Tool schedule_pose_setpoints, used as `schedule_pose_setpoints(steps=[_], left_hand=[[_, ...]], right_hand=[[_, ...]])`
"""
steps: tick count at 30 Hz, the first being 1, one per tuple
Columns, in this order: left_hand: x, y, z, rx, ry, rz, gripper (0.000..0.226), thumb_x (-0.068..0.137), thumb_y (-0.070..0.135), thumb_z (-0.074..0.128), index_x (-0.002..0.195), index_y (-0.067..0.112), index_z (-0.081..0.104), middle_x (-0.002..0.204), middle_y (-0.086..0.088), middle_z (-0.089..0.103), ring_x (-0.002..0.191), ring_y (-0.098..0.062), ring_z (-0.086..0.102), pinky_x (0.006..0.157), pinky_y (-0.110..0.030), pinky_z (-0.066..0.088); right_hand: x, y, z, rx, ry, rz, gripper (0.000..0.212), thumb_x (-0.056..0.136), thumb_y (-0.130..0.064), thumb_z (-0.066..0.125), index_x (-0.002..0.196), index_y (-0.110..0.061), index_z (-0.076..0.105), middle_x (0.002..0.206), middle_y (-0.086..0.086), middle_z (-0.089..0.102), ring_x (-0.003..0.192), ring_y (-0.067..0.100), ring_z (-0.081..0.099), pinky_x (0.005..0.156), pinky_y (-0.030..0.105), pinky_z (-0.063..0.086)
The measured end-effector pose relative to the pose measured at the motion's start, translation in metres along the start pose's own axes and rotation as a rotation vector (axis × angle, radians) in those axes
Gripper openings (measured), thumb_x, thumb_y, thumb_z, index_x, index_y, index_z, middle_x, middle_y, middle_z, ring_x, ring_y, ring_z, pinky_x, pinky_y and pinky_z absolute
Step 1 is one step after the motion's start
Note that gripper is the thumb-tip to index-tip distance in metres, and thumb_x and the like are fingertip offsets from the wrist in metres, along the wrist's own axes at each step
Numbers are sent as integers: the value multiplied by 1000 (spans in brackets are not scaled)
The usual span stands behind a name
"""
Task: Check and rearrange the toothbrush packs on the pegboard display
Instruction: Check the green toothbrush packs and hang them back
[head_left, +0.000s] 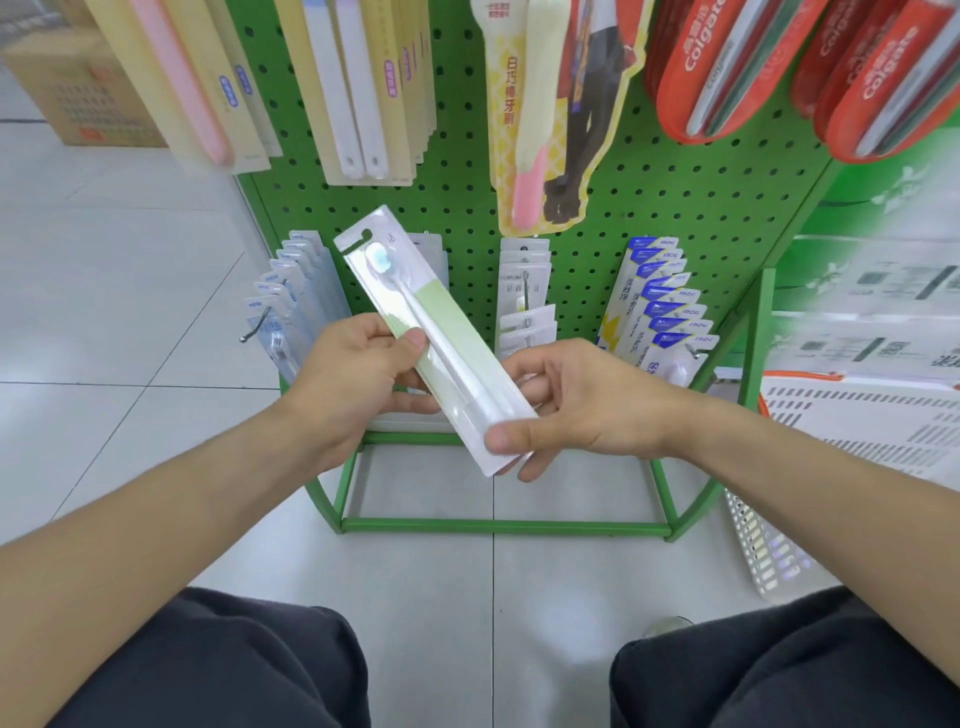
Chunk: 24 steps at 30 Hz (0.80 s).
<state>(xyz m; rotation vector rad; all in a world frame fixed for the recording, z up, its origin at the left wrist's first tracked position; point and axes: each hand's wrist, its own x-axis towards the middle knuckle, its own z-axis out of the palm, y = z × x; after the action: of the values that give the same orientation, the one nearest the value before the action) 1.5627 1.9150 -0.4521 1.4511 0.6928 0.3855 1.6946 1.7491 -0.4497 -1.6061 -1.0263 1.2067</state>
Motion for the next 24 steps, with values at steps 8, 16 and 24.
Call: schedule_pose_setpoints(steps=[8,16,24], left_hand=[[-1,-1,1,35,-1,20,23,103,9,52,116,-9,56,75,-8,73,58,-18,67,54,-29,60],[-3,1,1,72,-18,-16,28,104,13,52,119,-9,54,83,-13,73,62,-23,69,56,-28,61],[-22,12,21,125,-152,-105,25,97,10,60,121,7,54,104,-20,73,82,-35,76,77,-41,64]], right_hand=[[0,-2,2,-164,94,-8,52,65,10,88,105,-8,60,89,20,76,81,43,73,71,44,63],[-6,0,-8,-82,-48,26,46,80,12,76,121,-3,60,99,24,75,93,39,74,80,45,63],[-7,-5,-3,-880,171,-108,23,74,-13,77,87,-23,60,58,-12,60,55,0,58,58,30,53]])
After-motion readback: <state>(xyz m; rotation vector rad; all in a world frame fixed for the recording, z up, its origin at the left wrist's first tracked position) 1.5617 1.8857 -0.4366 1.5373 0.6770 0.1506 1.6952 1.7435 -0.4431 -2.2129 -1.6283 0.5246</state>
